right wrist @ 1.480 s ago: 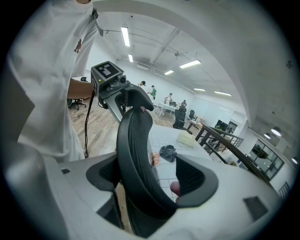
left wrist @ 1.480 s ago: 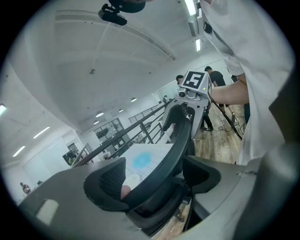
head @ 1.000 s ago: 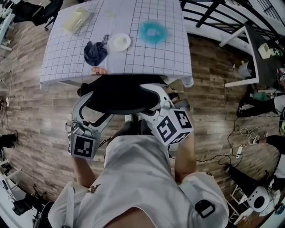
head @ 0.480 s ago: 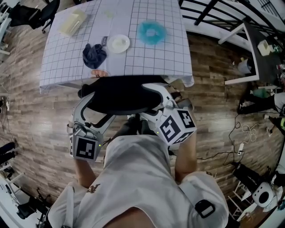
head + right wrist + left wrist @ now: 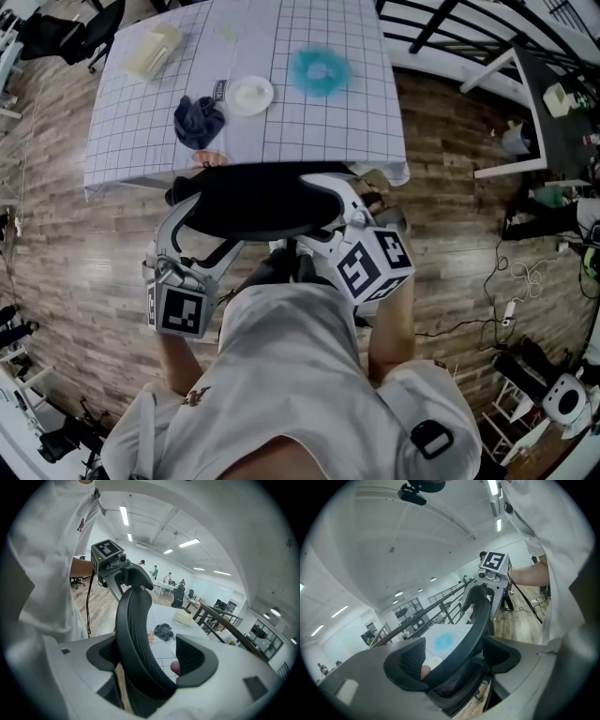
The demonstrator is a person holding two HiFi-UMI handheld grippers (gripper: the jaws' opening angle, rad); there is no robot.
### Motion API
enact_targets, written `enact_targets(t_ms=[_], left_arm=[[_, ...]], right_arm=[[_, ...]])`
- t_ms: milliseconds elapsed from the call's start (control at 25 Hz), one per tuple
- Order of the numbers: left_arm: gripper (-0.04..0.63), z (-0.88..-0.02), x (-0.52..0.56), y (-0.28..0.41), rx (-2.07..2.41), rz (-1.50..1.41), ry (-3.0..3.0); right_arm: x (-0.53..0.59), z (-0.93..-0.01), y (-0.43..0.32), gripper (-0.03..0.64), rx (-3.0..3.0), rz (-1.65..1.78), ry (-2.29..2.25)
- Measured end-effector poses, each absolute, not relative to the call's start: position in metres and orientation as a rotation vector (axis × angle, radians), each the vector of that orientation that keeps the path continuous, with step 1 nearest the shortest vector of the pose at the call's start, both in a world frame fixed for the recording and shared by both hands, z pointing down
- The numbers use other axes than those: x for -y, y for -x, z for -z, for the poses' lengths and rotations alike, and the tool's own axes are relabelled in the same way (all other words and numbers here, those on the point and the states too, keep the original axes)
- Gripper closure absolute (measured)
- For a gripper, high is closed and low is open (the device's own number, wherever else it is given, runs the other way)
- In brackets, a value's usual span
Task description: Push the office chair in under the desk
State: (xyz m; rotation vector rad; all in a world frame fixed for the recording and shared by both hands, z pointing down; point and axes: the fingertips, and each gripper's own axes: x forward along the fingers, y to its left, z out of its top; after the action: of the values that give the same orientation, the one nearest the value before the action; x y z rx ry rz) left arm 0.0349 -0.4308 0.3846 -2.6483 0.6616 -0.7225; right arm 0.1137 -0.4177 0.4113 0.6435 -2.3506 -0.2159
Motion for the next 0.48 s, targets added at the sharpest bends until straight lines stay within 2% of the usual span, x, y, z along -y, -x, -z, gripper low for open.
enact_targets(t_ms=[480], left_arm=[[0.218, -0.3841, 0.4400, -0.0385, -0.642, 0.725, 2.652]], right_arm=[[0.4284, -0.4108, -0.1173, 0.273, 2.346, 0.207, -0.649]])
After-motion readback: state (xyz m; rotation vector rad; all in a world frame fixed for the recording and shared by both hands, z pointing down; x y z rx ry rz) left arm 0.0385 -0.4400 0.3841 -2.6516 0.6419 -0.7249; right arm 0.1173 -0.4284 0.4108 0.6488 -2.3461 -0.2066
